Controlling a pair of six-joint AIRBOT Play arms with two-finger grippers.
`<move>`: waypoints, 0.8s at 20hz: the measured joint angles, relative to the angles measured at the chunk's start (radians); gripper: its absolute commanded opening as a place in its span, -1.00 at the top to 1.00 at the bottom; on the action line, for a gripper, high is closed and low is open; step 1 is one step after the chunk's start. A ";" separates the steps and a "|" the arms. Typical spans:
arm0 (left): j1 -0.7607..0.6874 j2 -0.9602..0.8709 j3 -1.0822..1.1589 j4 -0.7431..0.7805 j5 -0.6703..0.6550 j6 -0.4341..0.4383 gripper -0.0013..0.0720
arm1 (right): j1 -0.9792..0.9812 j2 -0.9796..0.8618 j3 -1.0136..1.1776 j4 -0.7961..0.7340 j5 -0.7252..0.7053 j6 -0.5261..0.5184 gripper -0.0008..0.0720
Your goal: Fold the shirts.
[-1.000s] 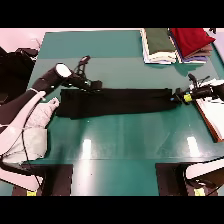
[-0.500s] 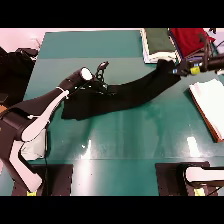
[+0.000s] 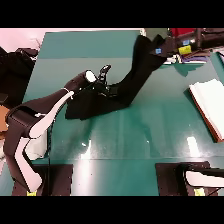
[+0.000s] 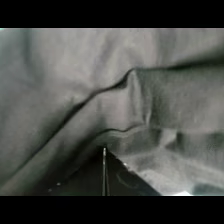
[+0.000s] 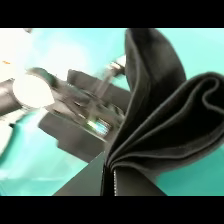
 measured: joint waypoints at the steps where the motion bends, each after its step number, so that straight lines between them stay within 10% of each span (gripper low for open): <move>1: 0.000 0.002 0.017 0.017 -0.013 0.000 0.89 | 0.032 0.000 0.011 0.000 -0.019 0.007 0.94; 11: 0.311 0.233 0.297 0.275 -0.261 -0.045 0.89 | 0.397 -0.131 0.036 0.122 -0.320 -0.002 0.92; 13: 0.410 0.316 0.331 0.297 -0.290 -0.047 0.89 | 0.490 -0.212 0.037 0.183 -0.430 -0.053 0.11; 16: 0.517 0.414 0.353 0.306 -0.317 -0.048 0.89 | 0.593 -0.321 0.063 0.246 -0.549 -0.138 0.03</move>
